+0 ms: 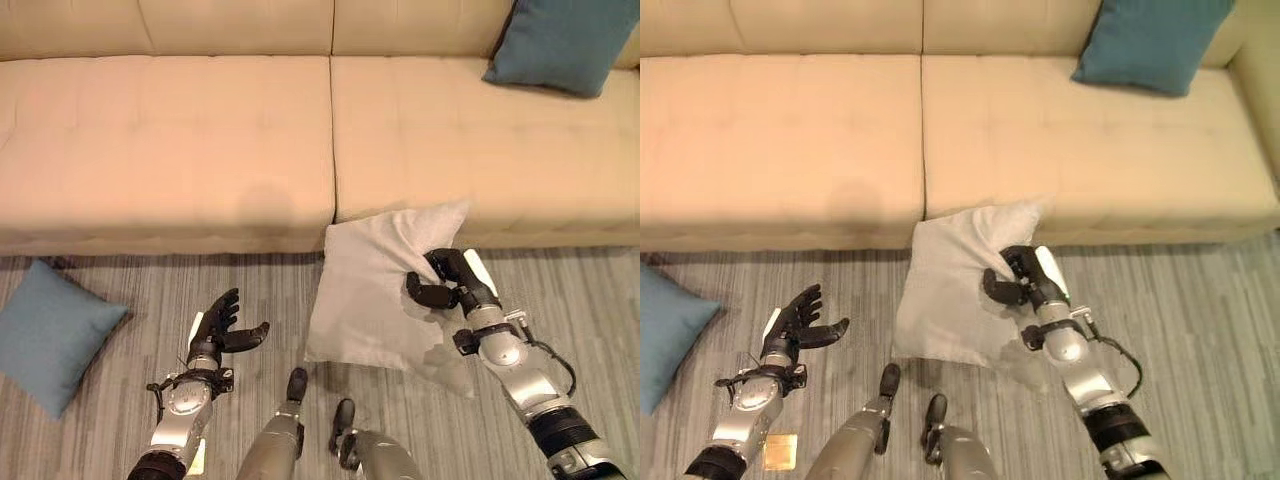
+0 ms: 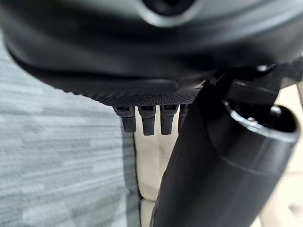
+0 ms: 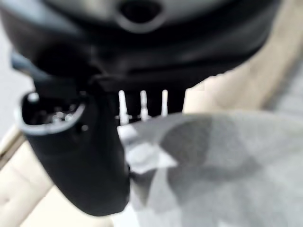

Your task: Pick up all the scattered cushions and arrange them neatly on the sofa.

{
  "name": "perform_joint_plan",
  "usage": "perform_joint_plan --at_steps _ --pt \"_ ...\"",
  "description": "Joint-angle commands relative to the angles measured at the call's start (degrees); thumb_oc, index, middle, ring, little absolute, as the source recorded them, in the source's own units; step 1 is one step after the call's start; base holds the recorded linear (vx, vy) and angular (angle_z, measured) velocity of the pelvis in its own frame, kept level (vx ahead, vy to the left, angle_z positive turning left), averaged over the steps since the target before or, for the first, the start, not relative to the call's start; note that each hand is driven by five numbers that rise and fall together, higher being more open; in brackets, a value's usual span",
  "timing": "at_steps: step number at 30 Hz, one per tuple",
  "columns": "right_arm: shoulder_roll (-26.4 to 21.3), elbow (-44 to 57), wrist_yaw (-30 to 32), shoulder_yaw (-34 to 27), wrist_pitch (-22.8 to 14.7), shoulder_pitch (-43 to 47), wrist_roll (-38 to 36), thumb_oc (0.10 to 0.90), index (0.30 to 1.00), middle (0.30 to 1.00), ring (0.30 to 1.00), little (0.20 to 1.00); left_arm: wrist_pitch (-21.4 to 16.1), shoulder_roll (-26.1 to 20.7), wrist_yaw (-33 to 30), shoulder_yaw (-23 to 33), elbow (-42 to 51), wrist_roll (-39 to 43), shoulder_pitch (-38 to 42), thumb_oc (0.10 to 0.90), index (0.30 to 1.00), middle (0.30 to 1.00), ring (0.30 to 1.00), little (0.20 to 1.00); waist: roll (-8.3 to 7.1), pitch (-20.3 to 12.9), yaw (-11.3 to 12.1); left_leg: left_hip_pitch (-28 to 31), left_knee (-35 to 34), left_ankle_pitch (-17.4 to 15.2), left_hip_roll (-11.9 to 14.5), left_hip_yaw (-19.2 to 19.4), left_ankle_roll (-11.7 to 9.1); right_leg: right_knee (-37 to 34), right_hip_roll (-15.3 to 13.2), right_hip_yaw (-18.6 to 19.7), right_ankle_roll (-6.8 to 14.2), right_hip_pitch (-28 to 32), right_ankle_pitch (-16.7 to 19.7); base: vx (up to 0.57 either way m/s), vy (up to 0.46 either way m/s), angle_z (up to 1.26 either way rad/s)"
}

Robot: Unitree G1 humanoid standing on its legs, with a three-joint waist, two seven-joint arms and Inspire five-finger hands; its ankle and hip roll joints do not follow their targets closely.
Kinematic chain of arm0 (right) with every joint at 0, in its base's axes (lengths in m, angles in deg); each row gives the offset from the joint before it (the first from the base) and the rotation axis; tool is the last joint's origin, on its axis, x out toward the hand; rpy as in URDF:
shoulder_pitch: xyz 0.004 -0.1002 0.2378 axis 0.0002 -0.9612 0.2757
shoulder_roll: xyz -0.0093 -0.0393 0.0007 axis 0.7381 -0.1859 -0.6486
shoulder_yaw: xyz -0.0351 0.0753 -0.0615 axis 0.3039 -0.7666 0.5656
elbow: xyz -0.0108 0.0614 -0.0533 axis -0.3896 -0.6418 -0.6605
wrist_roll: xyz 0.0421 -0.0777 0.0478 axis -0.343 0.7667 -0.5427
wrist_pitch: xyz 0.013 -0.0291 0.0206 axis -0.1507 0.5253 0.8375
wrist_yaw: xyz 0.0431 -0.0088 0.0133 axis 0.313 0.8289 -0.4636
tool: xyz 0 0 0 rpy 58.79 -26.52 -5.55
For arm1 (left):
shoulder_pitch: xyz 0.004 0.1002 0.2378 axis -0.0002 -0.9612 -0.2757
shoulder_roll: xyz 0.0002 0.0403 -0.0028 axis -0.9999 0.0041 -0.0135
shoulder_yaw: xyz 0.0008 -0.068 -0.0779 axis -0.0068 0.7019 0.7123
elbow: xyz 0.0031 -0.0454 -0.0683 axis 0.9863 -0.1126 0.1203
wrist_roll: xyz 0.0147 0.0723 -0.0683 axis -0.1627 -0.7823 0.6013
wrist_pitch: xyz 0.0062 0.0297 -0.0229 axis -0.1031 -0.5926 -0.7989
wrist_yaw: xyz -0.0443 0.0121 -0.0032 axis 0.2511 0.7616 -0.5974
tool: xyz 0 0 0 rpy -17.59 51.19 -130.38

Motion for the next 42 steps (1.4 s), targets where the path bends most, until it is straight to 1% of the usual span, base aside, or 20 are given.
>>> perform_joint_plan --at_steps 1,2,6,9,11,17,21,22,24,30,34,42 --pt "-4.7 8.17 1.9 -6.86 -8.94 1.89 1.76 0.4 0.3 0.3 0.3 0.3 -2.31 -0.32 1.41 0.74 0.06 -2.19 -0.74 0.8 0.9 0.9 0.9 0.9 -0.51 -13.23 0.3 5.42 -2.94 -6.65 4.05 0.64 -4.57 -4.24 -2.53 1.55 3.84 -0.24 2.75 0.15 0.017 -0.07" --pt "-6.52 9.87 1.63 -7.82 -9.32 1.77 2.42 0.4 0.3 0.3 0.3 0.3 -2.06 0.13 1.95 0.77 -0.13 -1.79 -1.42 0.8 0.9 0.9 0.9 0.9 -0.69 -14.46 0.43 8.4 -5.44 -5.93 4.36 1.07 -4.55 -6.18 -2.14 1.9 4.03 2.27 3.13 0.14 0.018 -0.09" --pt "-8.79 13.54 1.27 -9.84 -10.35 2.12 1.84 0.4 0.3 0.3 0.3 0.3 -2.05 0.7 3.47 0.83 1.43 0.39 -2.48 0.8 0.9 0.9 0.9 0.9 -0.67 -16.51 0.19 11.71 -7.42 -5.92 4.17 1.86 -4.69 -8.93 -1.66 2.65 4.41 5.93 3.56 0.12 0.029 -0.12" --pt "-9.61 14.97 1.25 -10.7 -10.61 2.51 1.39 0.4 0.3 0.3 0.3 0.3 -2.13 0.93 3.75 0.86 2.35 1.12 -2.43 0.8 0.9 0.9 0.9 0.9 -0.71 -16.94 0.13 12.66 -7.42 -6.21 3.95 2.3 -4.77 -9.85 -1.66 2.8 4.57 7.43 3.67 0.06 0.012 -0.09" --pt "-10.66 16.58 1.52 -11.35 -11.16 3.73 0.61 0.4 0.3 0.3 0.3 0.3 -2.34 1.49 3.43 0.63 3.09 2.36 -1.76 0.8 0.9 0.9 0.9 0.9 -0.77 -17.85 -0.16 13.68 -7.42 -6.61 3.79 2.75 -4.91 -10.92 -1.77 3.06 4.78 8.82 3.99 0.08 0.016 -0.06" --pt "-11.97 18.16 2.71 -11.7 -11.73 6.04 0.3 0.4 0.3 0.3 0.3 0.3 -2.93 3.35 2.62 0.34 3.72 5.97 -0.23 0.8 0.9 0.9 0.9 0.9 -1.06 -18.73 -0.48 15.06 -7.42 -7.24 3.66 3.39 -4.97 -12.23 -1.98 3.42 5.14 10.67 4.4 0.05 0.015 -0.05" --pt "-12.74 18.88 4.27 -11.48 -11.8 8.78 0.15 0.4 0.3 0.3 0.3 0.3 -3.37 5.81 2.0 -0.81 4.0 11.18 2.31 0.8 0.9 0.9 0.9 0.9 -1.34 -19.17 -0.75 15.75 -7.42 -7.6 3.58 3.68 -5.01 -12.57 -2.11 3.63 5.28 11.49 4.3 0.03 0.015 -0.01" --pt "-12.52 18.85 4.62 -11.29 -11.79 9.56 -0.19 0.4 0.3 0.3 0.3 0.3 -3.45 6.14 1.65 -1.14 4.15 11.93 2.8 0.8 0.9 0.9 0.9 0.9 -1.39 -19.21 -0.79 15.85 -7.42 -7.7 3.59 3.76 -5.0 -12.63 -2.09 3.71 5.29 11.53 4.33 0.02 0.015 -0.04" --pt "-10.68 18.58 5.8 -9.92 -12.19 13.74 -4.15 0.4 0.3 0.3 0.3 0.3 -3.48 7.41 0.68 -2.62 3.2 14.06 5.42 0.8 0.9 0.9 0.9 0.9 -1.54 -19.48 -1.06 16.24 -7.42 -7.98 3.71 4.42 -4.95 -12.72 -2.0 4.38 5.46 11.41 4.5 0.03 0.021 -0.23" --pt "-7.71 20.57 6.43 -8.56 -12.95 18.25 -8.93 0.4 0.3 0.3 0.3 0.3 -2.8 9.38 0.31 -3.75 -0.87 18.38 8.94 0.8 0.9 0.9 0.9 0.9 -1.64 -20.16 -1.55 16.85 -7.42 -8.49 3.95 5.16 -4.97 -12.72 -1.93 5.16 5.53 11.53 4.45 0.02 0.011 -0.14" --pt "-6.67 21.77 6.55 -7.94 -13.12 19.7 -9.87 0.4 0.3 0.3 0.3 0.3 -2.68 9.92 0.5 -4.24 -1.78 19.49 10.15 0.8 0.9 0.9 0.9 0.9 -1.56 -20.27 -1.81 17.09 -7.42 -8.66 4.11 5.53 -5.0 -12.72 -1.89 5.39 5.52 11.58 4.4 0.01 0.009 -0.05" --pt "-3.72 23.74 7.18 -5.7 -12.51 22.25 -9.05 0.4 0.3 0.3 0.3 0.3 -2.02 13.17 2.94 -7.37 -1.03 27.3 12.67 0.8 0.9 0.9 0.9 0.9 -1.41 -20.52 -2.14 17.39 -7.42 -8.87 4.21 5.73 -4.86 -12.72 -1.9 5.51 5.56 11.84 4.33 0.0 0.0 0.0"
